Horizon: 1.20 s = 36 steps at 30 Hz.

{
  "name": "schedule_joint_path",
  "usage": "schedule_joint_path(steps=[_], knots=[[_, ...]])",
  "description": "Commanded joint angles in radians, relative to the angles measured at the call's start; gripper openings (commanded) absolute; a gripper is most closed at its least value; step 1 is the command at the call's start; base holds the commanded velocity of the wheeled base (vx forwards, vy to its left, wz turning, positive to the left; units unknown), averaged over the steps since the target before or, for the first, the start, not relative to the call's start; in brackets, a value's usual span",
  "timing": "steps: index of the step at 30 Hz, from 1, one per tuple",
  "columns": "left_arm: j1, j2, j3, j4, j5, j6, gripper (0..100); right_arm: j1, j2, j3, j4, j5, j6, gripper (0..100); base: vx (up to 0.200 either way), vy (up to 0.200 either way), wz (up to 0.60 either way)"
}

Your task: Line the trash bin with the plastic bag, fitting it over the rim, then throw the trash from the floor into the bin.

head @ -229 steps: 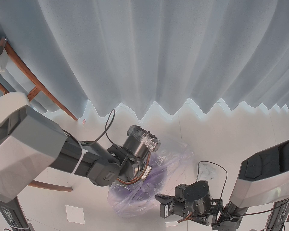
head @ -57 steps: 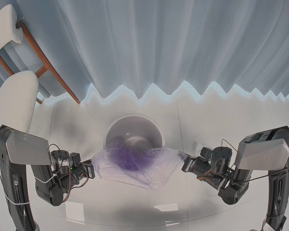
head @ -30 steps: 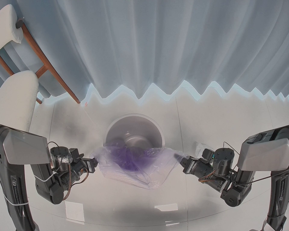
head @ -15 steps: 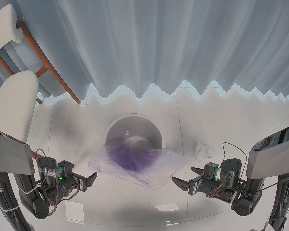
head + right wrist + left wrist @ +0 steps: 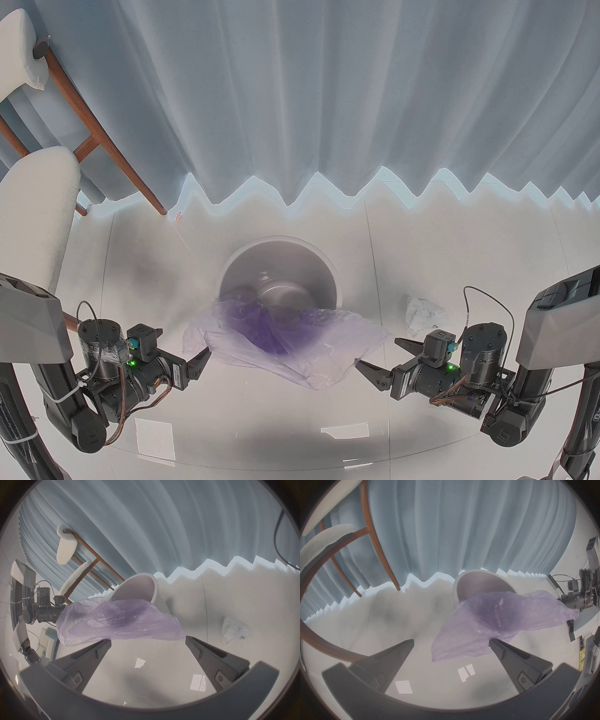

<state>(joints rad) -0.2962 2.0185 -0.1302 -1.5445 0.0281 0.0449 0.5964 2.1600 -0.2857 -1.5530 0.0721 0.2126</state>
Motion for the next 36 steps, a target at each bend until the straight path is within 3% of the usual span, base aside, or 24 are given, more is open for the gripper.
schedule_joint_path(steps=[1,12,24,36], knots=[[-0.027,0.025,-0.002,-0.002,0.001,0.000,100,0.003,-0.003,-0.010,-0.018,0.000,0.001,100,0.000,0.000,0.00],[-0.017,0.017,-0.106,-0.002,0.001,-0.013,100,0.006,-0.002,-0.058,-0.018,0.000,0.002,100,0.000,0.000,0.00],[0.003,0.016,-0.054,0.000,-0.010,-0.049,100,0.043,0.024,-0.059,-0.018,0.000,0.007,100,0.000,0.000,0.00],[-0.017,0.020,-0.068,0.000,0.000,-0.048,100,0.043,0.026,-0.066,-0.018,0.000,0.007,100,0.200,0.000,0.00]])
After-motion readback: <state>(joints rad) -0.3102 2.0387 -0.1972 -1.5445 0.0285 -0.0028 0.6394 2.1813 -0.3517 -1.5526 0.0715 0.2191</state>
